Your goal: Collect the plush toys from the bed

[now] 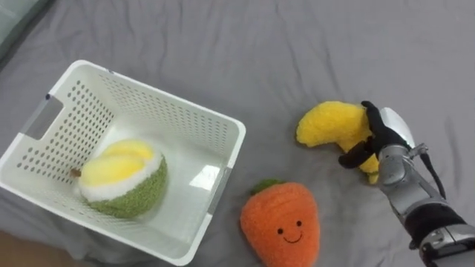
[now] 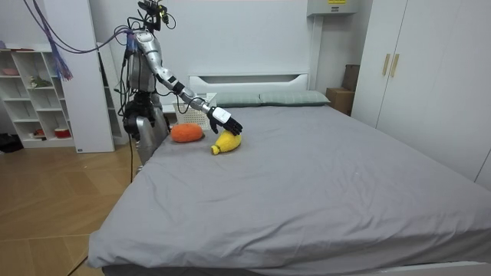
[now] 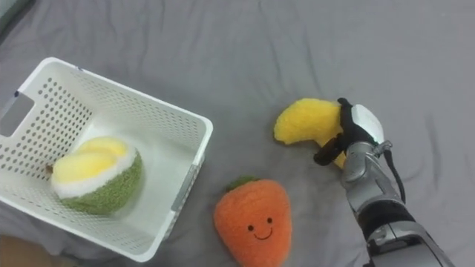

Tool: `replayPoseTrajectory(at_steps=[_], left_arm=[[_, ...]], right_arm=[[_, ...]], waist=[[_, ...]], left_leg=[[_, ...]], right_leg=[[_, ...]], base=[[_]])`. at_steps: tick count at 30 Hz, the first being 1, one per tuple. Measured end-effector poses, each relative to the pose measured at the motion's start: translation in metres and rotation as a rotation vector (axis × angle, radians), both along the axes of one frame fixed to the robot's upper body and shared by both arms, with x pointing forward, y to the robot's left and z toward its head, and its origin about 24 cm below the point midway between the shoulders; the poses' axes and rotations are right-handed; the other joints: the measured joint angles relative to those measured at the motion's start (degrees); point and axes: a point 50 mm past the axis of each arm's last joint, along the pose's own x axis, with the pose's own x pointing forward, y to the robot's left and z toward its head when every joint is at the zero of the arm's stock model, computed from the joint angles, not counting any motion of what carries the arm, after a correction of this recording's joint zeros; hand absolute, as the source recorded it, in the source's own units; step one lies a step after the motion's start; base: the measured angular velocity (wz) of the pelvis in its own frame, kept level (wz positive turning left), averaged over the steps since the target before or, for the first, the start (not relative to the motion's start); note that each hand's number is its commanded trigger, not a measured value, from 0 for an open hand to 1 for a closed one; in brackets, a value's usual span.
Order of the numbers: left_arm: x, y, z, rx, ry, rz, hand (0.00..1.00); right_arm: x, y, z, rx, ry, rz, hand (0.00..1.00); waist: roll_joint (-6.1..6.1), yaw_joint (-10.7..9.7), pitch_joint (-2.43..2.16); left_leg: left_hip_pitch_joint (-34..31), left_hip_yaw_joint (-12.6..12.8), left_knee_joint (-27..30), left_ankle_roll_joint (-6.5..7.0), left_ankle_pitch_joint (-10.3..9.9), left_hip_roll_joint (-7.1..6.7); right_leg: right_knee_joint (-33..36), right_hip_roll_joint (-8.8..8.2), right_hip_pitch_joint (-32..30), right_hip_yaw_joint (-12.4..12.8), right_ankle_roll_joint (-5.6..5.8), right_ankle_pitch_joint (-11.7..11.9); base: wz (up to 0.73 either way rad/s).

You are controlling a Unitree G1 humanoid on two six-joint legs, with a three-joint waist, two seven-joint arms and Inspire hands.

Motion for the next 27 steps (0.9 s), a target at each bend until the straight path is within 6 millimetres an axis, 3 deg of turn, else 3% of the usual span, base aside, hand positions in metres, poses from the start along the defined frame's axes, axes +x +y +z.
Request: replayPoseTrajectory(at_steps=[4, 5, 6, 7, 8, 9, 10, 13, 19, 23, 27], left_arm=[[-0.001, 0.001, 0.0, 0.005, 0.007, -0.007, 0.0], [-0.001, 0.002, 0.0, 0.008, 0.011, -0.015, 0.0], [-0.001, 0.002, 0.0, 0.01, 0.011, -0.019, 0.0], [0.0, 0.002, 0.001, 0.014, 0.013, -0.031, 0.0], [0.001, 0.003, 0.001, 0.016, 0.01, -0.033, 0.0], [0.002, 0.003, 0.001, 0.016, 0.008, -0.033, 0.0], [0.004, 0.003, 0.002, 0.017, 0.003, -0.034, 0.0], [0.007, 0.003, 0.003, 0.017, -0.005, -0.035, 0.0], [0.008, 0.003, 0.003, 0.017, -0.006, -0.04, 0.0], [0.006, 0.004, 0.003, 0.019, -0.001, -0.039, 0.0], [0.003, 0.007, 0.003, 0.025, 0.009, -0.037, 0.0]], right_arm=[[0.0, -0.003, -0.001, -0.027, 0.016, -0.009, 0.0], [-0.001, -0.003, -0.001, -0.037, 0.017, -0.011, 0.18], [-0.001, -0.002, -0.001, -0.043, 0.017, -0.011, 0.26], [-0.001, -0.002, -0.002, -0.053, 0.017, -0.009, 0.52], [-0.002, -0.002, -0.003, -0.061, 0.021, -0.007, 0.6], [-0.002, -0.002, -0.004, -0.065, 0.023, -0.009, 0.84], [-0.004, -0.003, -0.005, -0.074, 0.029, -0.015, 0.91], [-0.002, -0.003, -0.003, -0.09, 0.015, -0.02, 1.0], [-0.002, -0.013, 0.0, -0.111, 0.02, -0.043, 1.0], [-0.009, -0.03, -0.002, -0.132, 0.047, -0.106, 1.0], [-0.01, -0.044, 0.004, -0.172, 0.033, -0.149, 1.0]], waist=[[-0.5, 0.23, 0.26], [-0.5, 0.29, 0.27], [-0.5, 0.34, 0.27], [-0.5, 0.52, 0.27], [-0.5, 0.83, 0.27], [-0.5, 1.01, 0.27], [-0.48, 1.41, 0.27], [-0.44, 1.58, 0.3], [-0.23, 2.9, 0.41], [0.57, 4.09, 0.83], [1.01, 4.57, 0.8]], left_leg=[[-0.64, -0.62, 0.31, -0.04, 0.03, -0.04], [-0.82, -0.79, 0.4, -0.04, 0.02, -0.07], [-0.91, -0.85, 0.47, -0.04, 0.03, -0.09], [-0.98, -0.91, 0.5, -0.04, 0.03, -0.1], [-0.99, -0.9, 0.55, -0.04, 0.03, -0.1], [-1.0, -0.9, 0.61, -0.04, 0.02, -0.1], [-1.05, -0.9, 0.78, -0.04, 0.02, -0.1], [-1.12, -0.92, 0.86, -0.04, 0.02, -0.1], [-1.29, -1.14, 0.96, -0.04, 0.02, -0.16], [-2.48, -3.01, 1.58, -0.04, 0.02, -0.53], [-4.83, -4.48, 2.67, -0.03, 0.04, -0.89]], right_leg=[[-0.01, 0.01, -0.15, -1.11, 0.0, 0.0], [-0.02, -0.02, -0.21, -1.27, -0.01, 0.01], [-0.03, -0.04, -0.24, -1.32, -0.01, 0.01], [-0.05, -0.07, -0.27, -1.35, -0.01, 0.01], [-0.05, -0.05, -0.28, -1.36, -0.01, 0.01], [-0.05, -0.05, -0.27, -1.36, -0.01, 0.01], [-0.04, -0.06, -0.26, -1.44, -0.01, 0.01], [-0.01, -0.12, -0.24, -1.8, -0.02, 0.02], [0.05, -0.19, -0.17, -2.97, -0.08, 0.05], [-0.05, -0.22, -0.33, -4.71, -0.07, 0.05], [0.06, -0.32, -1.64, -5.8, -0.07, 0.04]], base=[[0.1], [0.1], [0.06], [0.0], [0.0], [0.0], [0.0], [0.0], [0.02], [0.21], [0.2]])
